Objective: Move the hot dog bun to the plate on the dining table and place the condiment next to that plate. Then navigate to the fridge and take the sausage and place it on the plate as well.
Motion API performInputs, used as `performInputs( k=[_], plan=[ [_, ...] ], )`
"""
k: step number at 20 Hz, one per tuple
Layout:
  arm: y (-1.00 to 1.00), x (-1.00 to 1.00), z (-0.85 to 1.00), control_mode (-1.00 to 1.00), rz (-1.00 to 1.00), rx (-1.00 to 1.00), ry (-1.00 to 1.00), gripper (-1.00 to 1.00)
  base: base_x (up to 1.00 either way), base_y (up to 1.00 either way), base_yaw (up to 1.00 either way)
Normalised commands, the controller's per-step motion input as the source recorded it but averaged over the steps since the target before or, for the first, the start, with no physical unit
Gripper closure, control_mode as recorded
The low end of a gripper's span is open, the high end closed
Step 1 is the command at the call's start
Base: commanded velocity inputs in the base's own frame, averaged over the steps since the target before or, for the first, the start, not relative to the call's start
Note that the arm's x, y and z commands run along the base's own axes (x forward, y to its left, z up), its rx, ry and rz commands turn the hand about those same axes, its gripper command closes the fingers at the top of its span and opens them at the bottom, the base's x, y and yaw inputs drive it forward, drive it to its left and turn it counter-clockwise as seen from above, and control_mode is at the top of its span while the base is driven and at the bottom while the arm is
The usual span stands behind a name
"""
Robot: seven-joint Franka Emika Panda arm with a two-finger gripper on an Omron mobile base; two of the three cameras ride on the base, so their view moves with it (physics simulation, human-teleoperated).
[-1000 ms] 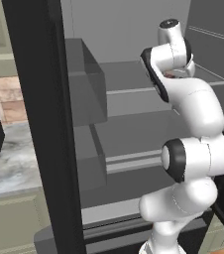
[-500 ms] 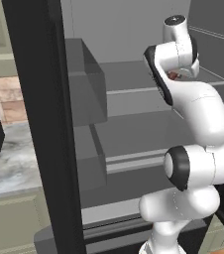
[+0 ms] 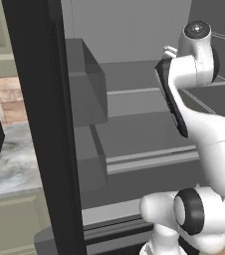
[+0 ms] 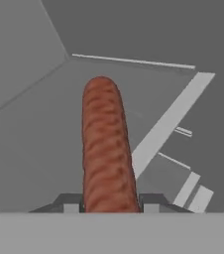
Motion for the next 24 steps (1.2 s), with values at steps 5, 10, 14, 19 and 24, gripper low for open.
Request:
performInputs(
  k=[5,10,14,19,24],
  plan=[
    [0.25,-0.81,0.34,-1.0,0.01,-0.02,-0.24,1.0,0.0,0.0,0.0],
    [0.31,-0.78,0.38,-1.0,0.02,-0.03,-0.19,1.0,0.0,0.0,0.0],
    [0.24,-0.81,0.33,-1.0,0.03,-0.05,-0.14,1.0,0.0,0.0,0.0],
    [0.01,-0.69,0.2,-1.0,0.0,-0.04,-0.2,1.0,0.0,0.0,0.0],
    [0.0,-0.25,0.0,-1.0,0.02,0.0,-0.01,1.0,0.0,0.0,0.0]
  ],
)
